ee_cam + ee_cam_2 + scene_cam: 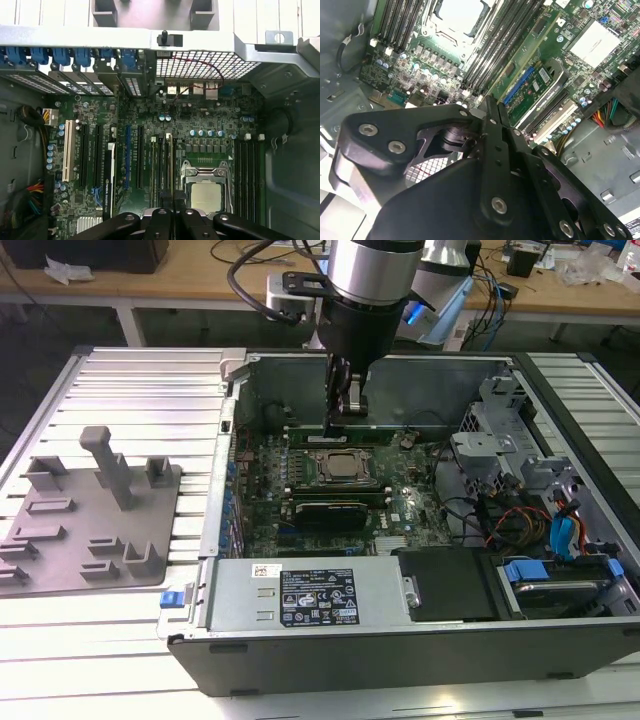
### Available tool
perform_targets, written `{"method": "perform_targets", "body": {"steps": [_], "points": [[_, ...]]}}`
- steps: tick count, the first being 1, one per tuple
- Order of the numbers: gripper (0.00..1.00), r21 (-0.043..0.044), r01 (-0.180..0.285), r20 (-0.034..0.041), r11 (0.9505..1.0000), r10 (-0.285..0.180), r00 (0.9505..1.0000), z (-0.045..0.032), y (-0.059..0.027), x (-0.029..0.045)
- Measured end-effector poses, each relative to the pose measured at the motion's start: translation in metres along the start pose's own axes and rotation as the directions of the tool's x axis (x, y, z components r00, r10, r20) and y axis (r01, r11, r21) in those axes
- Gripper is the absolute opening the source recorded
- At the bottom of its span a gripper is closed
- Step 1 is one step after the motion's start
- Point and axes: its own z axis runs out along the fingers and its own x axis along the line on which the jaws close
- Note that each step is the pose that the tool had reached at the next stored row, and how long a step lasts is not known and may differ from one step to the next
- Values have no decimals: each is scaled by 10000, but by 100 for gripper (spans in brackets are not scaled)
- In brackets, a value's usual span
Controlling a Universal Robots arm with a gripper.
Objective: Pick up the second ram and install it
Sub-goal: 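Insert the second ram into the second slot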
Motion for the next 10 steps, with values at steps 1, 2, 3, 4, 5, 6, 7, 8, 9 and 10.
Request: {"method": "perform_targets", "body": {"steps": [1, 2, 3, 4, 5, 6, 7, 8, 9, 10], "points": [[10, 80, -3, -40, 10000, 3, 10000, 2, 4, -4], [10, 78, -2, -42, 10000, 3, 10000, 1, 4, -3], [10, 77, -2, -43, 10000, 3, 10000, 0, 4, -3], [10, 77, -3, -44, 10000, 3, 10000, 0, 4, -4], [10, 77, -2, -45, 10000, 3, 10000, 1, 4, -3], [10, 79, -2, -43, 10000, 3, 10000, 29, 1, -3], [10, 80, -4, -42, 10000, 4, 10000, 58, -2, -3], [10, 81, -11, -42, 10000, 12, 10000, 74, -3, -2], [10, 82, -24, -42, 10000, 24, 10000, 90, -5, -2], [10, 83, -48, -46, 10000, 48, 10000, 114, -7, -1]]}}
